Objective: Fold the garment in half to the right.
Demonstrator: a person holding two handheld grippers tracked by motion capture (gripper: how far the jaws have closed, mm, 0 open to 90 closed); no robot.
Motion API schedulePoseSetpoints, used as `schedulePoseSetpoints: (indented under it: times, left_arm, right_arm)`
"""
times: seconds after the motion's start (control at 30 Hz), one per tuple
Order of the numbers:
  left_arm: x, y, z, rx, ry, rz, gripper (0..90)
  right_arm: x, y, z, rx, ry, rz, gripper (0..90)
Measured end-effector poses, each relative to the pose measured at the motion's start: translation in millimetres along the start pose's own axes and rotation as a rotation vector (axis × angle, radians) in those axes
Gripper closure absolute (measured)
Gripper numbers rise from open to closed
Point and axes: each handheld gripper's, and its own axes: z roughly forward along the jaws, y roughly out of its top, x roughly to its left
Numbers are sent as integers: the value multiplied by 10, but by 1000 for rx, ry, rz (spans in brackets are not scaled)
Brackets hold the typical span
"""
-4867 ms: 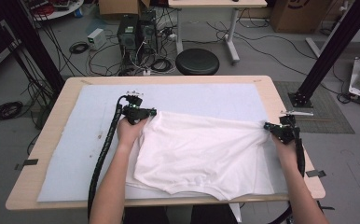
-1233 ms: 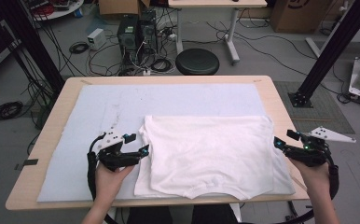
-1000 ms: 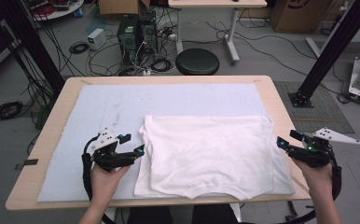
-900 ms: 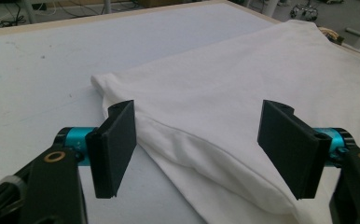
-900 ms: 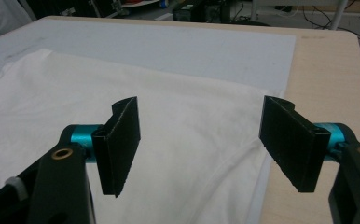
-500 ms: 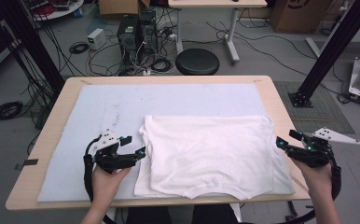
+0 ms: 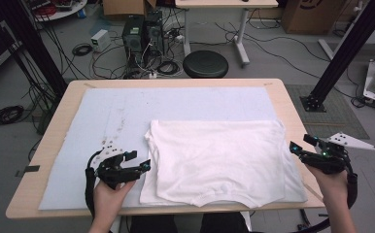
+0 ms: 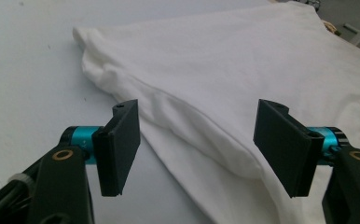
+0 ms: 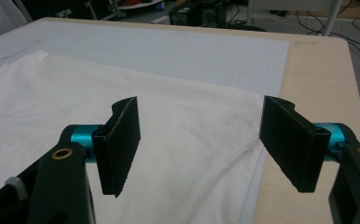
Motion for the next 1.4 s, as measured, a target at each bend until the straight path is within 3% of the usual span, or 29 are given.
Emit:
schedulePoseSetpoints:
  times: [0.17, 0.3, 0.6, 1.03, 1.23, 1.4]
  left_arm:
    - [-52, -238, -11, 72, -33, -122, 356]
    - [-69, -382, -29, 118, -38, -192, 391]
    - [-111, -512, -43, 85, -94, -321, 413]
    - [-320, -429, 196, 108, -80, -271, 471]
    - [-384, -384, 303, 131, -58, -225, 649]
    - [-450, -322, 400, 159, -36, -153, 746]
  right_arm:
    - [-12, 2, -4, 1, -7, 0, 291]
    - [-24, -1, 4, 0, -6, -3, 292]
    - [-1, 7, 6, 0, -5, -4, 292]
    - [95, 41, 20, 7, 6, -27, 293]
    - [136, 77, -9, 12, 15, -22, 300]
    - [239, 173, -48, 24, 40, -33, 340]
